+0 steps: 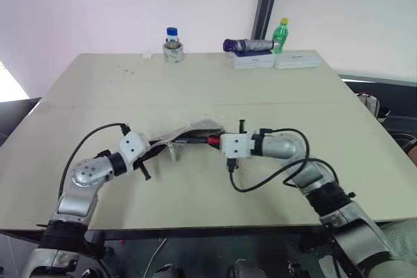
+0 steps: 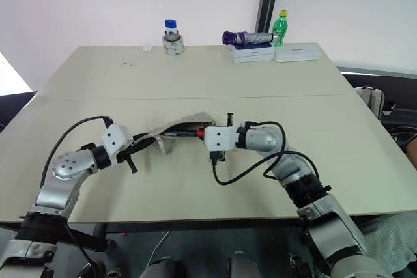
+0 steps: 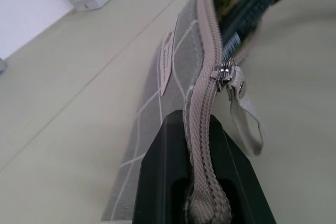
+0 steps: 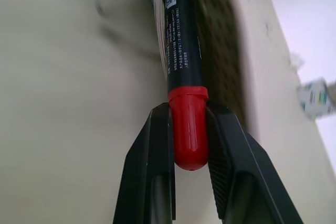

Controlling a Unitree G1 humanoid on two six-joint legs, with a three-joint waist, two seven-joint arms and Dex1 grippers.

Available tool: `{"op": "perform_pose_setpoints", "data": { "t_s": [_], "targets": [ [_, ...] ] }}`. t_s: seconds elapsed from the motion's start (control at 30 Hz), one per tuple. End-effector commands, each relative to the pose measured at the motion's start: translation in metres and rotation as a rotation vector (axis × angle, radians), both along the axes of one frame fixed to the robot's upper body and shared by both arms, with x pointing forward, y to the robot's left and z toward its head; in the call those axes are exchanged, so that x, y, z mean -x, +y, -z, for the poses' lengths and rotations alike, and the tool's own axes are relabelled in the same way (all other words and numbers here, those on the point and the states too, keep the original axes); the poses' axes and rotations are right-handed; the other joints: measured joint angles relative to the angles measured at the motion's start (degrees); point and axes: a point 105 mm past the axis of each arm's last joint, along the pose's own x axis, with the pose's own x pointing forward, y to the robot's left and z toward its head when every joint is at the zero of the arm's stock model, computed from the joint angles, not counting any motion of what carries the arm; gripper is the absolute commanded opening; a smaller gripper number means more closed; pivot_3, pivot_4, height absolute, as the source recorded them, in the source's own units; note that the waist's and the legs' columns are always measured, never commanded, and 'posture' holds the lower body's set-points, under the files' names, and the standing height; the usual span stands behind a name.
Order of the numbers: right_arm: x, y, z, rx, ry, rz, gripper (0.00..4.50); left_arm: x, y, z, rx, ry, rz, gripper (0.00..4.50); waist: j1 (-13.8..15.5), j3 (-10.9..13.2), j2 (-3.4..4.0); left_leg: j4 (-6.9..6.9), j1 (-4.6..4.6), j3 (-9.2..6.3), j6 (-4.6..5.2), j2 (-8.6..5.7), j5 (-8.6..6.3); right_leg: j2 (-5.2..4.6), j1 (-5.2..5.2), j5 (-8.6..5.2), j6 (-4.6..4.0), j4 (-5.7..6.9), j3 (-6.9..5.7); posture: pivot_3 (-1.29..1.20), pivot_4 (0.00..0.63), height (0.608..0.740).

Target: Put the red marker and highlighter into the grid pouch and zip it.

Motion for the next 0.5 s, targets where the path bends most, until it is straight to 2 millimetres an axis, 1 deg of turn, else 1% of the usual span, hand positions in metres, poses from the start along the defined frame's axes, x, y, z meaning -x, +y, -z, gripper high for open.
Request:
{"op": "perform_pose_setpoints", "data": {
  "t_s": [0.03,0.2,0.33,0.43,0.5],
  "targets": [
    [0.015,0.028,-0.013,0.006,-0.142,-0.108,0.30,0.001,-0.008,-0.014,-0.001,-0.067,0.042,0.00,0.0,0.0,0.00,0.00,0.00,0.01,0.00,-0.01,0.00,-0.02,0.00,0.00,0.00,0.00,0.00,0.00,0.150,0.740],
    [0.007,0.027,-0.019,0.014,-0.190,-0.083,0.30,0.003,-0.008,-0.015,0.014,-0.064,0.050,0.00,0.0,0.0,0.00,0.00,0.00,0.00,-0.01,-0.01,0.00,-0.01,0.00,0.00,0.00,0.01,0.00,0.00,0.150,0.740],
    [0.004,0.026,-0.013,0.098,-0.228,-0.091,0.30,0.005,-0.010,-0.013,-0.018,-0.073,0.064,0.00,-0.1,0.0,0.00,0.00,0.01,0.01,-0.01,-0.01,0.00,0.00,0.00,0.00,0.00,0.01,0.00,0.00,0.150,0.740],
    [-0.006,0.015,-0.017,0.154,-0.230,-0.028,0.30,0.005,-0.009,-0.008,-0.117,-0.104,0.070,0.00,-0.1,0.0,0.00,0.00,0.01,0.01,-0.01,0.00,0.01,0.01,-0.01,0.00,0.00,0.02,0.00,0.00,0.150,0.740],
    [-0.011,0.005,-0.018,0.208,-0.233,0.002,0.30,0.004,-0.008,-0.009,-0.111,-0.114,0.058,0.00,-0.1,0.0,0.00,0.00,0.01,0.02,-0.01,-0.01,0.01,0.01,0.00,0.00,0.00,0.02,0.00,0.00,0.150,0.740]
  ]
}}
